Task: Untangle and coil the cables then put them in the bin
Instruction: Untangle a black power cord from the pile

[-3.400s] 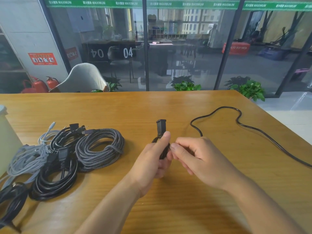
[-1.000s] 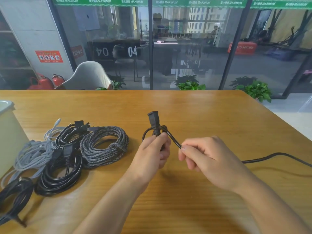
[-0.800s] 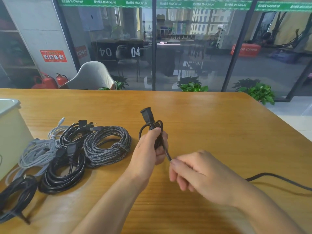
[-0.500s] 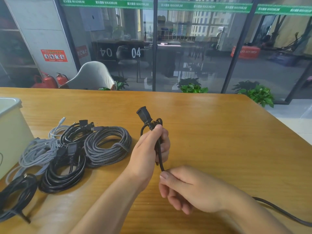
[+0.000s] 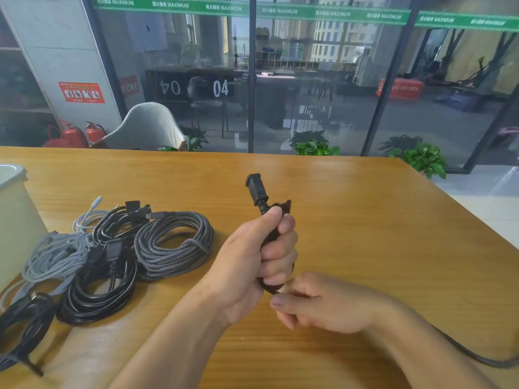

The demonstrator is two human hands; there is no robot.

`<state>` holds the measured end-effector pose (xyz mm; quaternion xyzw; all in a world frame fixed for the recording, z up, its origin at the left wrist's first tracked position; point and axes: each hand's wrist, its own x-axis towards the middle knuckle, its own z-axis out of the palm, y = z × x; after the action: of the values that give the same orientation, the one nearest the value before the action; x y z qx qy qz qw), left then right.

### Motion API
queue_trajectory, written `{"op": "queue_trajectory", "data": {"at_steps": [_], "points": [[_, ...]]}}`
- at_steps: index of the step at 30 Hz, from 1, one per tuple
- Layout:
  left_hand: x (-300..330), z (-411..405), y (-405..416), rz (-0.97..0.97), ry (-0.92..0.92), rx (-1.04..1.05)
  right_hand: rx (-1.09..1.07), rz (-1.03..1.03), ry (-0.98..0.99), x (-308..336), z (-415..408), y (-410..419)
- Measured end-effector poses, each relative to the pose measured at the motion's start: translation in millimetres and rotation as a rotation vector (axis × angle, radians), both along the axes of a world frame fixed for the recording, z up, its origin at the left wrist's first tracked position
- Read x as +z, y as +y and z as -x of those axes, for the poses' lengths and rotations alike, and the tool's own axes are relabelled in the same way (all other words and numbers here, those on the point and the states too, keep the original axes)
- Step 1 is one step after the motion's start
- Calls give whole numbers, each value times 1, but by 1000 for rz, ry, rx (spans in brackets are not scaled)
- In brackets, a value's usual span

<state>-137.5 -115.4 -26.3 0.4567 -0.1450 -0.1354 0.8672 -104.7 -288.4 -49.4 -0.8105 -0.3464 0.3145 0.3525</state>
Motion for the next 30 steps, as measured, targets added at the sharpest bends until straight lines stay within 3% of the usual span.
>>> {"op": "queue_trajectory", "data": {"at_steps": [5,10,14,20,24,30], "points": [[8,9,1,-168,-50,-365,-37,-58,111,6,-22,-43],[10,12,4,-351,-74,-505,-264,150,-147,10,-40,-85],[9,10,9,-519,-70,-437,-518,126,-289,17,-44,-104],[-2,5,1,-673,-71,-336,-793,-139,-803,26,-22,-50],[-7,2,-4,-686,-44,-238,-791,-282,-852,26,-11,-37],[-14,1,-9,-672,-33,-120,-749,-304,-854,26,-5,-30]]}}
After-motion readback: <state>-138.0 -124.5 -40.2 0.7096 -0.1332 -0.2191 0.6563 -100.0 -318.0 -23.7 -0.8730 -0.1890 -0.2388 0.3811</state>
